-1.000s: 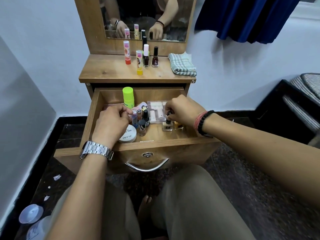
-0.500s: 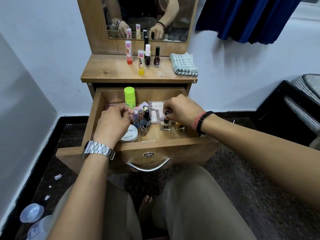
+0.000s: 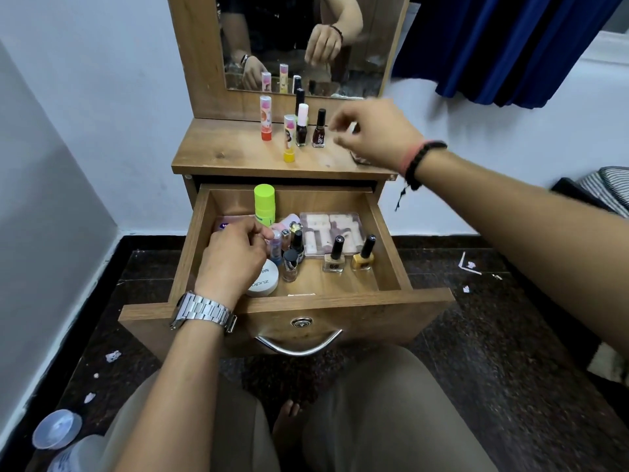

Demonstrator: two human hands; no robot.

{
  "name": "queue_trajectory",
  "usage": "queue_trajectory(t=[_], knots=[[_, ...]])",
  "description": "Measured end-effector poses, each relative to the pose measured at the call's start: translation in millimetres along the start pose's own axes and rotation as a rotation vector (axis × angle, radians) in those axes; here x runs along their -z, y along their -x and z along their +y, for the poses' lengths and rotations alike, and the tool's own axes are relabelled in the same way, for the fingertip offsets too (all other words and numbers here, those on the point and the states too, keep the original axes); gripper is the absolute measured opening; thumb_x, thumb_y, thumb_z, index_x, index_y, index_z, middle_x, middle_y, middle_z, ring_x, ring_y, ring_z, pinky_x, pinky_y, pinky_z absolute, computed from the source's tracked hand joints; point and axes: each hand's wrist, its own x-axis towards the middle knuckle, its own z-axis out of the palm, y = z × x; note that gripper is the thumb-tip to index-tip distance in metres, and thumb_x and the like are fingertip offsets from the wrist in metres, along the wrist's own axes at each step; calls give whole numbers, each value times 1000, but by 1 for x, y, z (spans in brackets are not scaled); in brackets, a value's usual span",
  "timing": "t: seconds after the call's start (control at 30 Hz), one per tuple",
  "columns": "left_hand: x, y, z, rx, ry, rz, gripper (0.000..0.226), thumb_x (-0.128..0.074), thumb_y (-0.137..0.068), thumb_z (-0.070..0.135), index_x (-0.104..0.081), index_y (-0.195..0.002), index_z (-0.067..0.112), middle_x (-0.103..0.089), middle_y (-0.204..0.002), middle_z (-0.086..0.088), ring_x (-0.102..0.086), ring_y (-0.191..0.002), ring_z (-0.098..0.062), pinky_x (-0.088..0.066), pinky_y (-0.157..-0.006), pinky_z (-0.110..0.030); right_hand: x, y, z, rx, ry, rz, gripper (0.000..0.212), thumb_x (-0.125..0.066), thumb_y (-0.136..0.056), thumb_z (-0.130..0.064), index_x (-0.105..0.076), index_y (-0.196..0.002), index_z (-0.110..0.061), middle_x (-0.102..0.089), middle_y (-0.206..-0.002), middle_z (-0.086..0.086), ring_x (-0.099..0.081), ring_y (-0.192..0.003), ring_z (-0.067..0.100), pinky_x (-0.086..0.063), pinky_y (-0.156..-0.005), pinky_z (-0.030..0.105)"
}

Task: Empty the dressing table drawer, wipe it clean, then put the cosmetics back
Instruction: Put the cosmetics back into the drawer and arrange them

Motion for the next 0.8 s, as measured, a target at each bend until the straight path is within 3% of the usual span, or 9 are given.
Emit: queue_trajectory(t=[0.1,0.2,0.4,0.53,0.67,0.8], knots=[[0,0,-1,3,21,4,21,-48,-90,16,-66,-87,27,-73,-88,3,-68,-88,-23,-53,-82,-45,11,-47,-2,6,24,55,21,-56,-88,-13,-70,-103,-18,-70,-102,-2,-62,-92,10,-42,-86,17],[0,-1,-2,0,24,-2,21,-49,-89,16,-67,-87,27,-73,-87,3,-68,-87,-21,-54,-82,-44,5,-85,-5,29,91,37,29,-51,-88,-10,-69,-110,-18,-69,-109,4,-62,-103,19,-47,-92,27],[0,-5,-5,29,16,-9,20,-48,-89,18,-66,-89,27,-73,-88,-1,-67,-89,-24,-54,-81,-42,-27,-145,-1,-7,281,-137,38,-56,-89,-15,-60,-127,-19,-49,-139,13,-43,-130,34,-37,-107,40],[-2,-2,-1,37,18,-8,20,-48,-90,20,-66,-90,27,-73,-90,1,-66,-91,-25,-53,-83,-42,-38,-157,0,-51,243,-162,34,-60,-90,-16,-62,-124,-11,-58,-129,9,-51,-124,27,-41,-97,30],[0,-3,-2,46,25,3,20,-48,-90,19,-66,-89,28,-73,-90,2,-66,-92,-24,-52,-83,-41,-49,-163,-4,-85,258,-141,34,-68,-86,-27,-66,-115,-8,-61,-121,14,-54,-118,29,-45,-93,34],[1,-5,-3,57,37,-3,22,-47,-91,17,-65,-88,28,-73,-91,0,-65,-93,-24,-52,-84,-41,-34,-163,-9,-78,192,-99,36,-67,-86,-19,-64,-118,-4,-57,-131,16,-52,-123,29,-41,-98,31]])
